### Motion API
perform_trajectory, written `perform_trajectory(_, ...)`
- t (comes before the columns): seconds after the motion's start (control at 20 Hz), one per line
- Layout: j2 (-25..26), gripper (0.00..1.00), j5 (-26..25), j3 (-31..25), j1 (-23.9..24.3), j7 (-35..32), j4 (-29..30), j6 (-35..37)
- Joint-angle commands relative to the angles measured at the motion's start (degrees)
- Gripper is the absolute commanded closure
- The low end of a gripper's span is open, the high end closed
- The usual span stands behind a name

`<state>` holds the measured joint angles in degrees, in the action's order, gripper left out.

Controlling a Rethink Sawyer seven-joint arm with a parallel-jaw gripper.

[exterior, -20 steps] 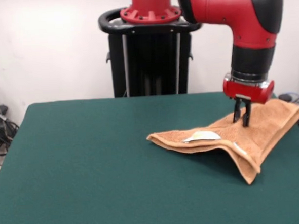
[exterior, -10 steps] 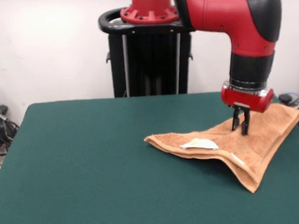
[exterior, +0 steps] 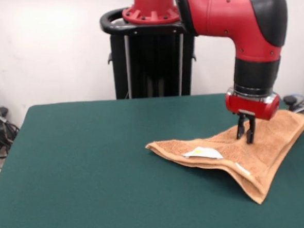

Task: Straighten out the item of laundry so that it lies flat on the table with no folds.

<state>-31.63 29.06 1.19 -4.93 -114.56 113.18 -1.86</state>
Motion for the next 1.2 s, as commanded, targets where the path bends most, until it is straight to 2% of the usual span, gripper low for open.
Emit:
perform_trajectory(0.05, 1.78, 1.0, -0.4, 1.95, 1.01, -7.55, -5.66, -1.54)
perform_trajectory(0.7, 3.71, 1.0, -0.51, 4.34, 0.18, -6.84, -9.39, -0.07)
perform_trajectory(1.2, 5.66, 1.0, -0.79, 3.5, 0.65, -7.61, -11.46, -1.01)
